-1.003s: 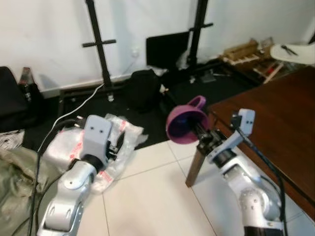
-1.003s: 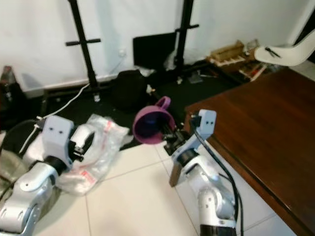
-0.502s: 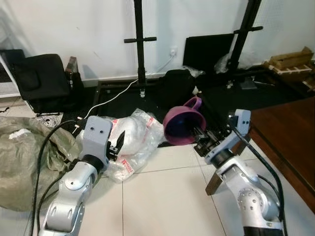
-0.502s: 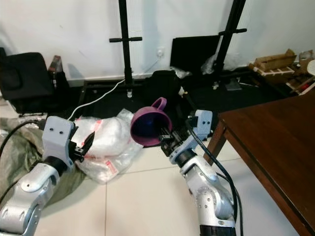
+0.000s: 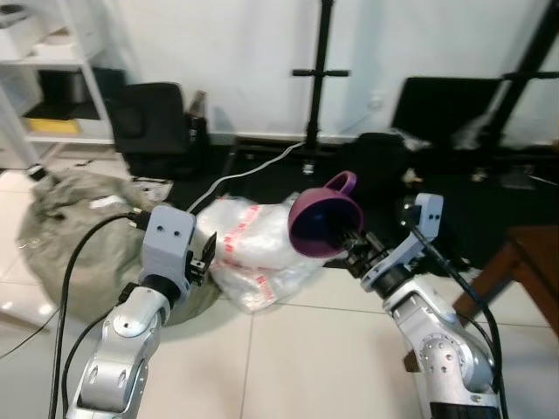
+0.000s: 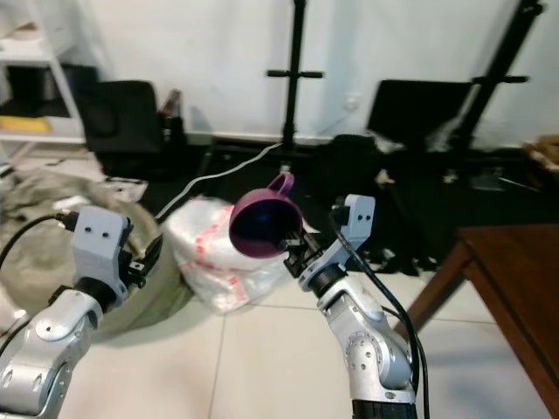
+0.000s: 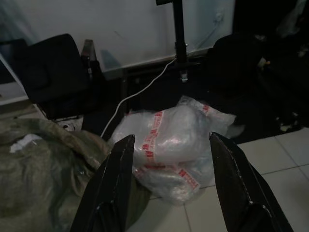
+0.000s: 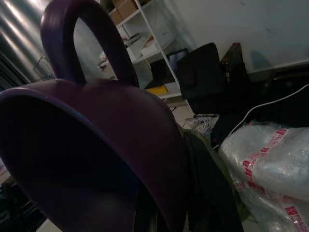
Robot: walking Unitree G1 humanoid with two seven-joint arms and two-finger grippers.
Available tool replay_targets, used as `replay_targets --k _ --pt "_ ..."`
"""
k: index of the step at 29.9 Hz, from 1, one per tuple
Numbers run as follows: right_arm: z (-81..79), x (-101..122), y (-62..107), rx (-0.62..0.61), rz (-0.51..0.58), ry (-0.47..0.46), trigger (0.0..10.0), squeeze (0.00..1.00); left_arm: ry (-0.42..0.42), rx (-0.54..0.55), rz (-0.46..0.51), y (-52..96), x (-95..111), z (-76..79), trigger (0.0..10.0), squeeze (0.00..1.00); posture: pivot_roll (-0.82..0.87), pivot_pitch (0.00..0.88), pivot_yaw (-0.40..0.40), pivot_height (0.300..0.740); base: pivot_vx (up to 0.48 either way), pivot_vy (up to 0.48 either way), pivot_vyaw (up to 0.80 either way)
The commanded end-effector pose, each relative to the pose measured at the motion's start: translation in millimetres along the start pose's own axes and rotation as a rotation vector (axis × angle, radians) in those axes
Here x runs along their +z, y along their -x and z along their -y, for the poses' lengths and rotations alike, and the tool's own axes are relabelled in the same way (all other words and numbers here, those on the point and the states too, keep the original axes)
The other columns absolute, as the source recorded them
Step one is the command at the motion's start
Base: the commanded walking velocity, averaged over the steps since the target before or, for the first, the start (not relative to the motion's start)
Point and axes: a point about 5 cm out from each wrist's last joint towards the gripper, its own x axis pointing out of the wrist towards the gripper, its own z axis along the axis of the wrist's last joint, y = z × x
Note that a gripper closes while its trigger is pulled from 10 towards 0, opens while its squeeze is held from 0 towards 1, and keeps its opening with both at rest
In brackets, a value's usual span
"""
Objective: Setting the table
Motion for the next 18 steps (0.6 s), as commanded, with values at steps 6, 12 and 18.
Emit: replay_targets --k 6,12,18 --pt "-0.1 -0.7 0.6 0.004 0.0 -0.011 10.0 0.0 -0.009 0.007 -0.034 0.0 -6.1 -1.1 10.0 0.0 -0.03 0.0 0.075 0.74 0.0 0.0 0.69" --pt "-0.3 -0.3 0.2 0.007 -0.001 -0.01 10.0 0.0 -0.01 0.014 -0.041 -0.4 -6.9 -1.8 10.0 0.0 -0.03 0.0 0.075 0.74 0.0 0.0 0.69" --pt "-0.5 -0.2 0.1 0.01 -0.002 -0.011 10.0 0.0 -0.014 0.03 -0.056 -1.3 -8.9 -3.4 10.0 0.0 -0.03 0.0 0.073 0.74 0.0 0.0 0.69"
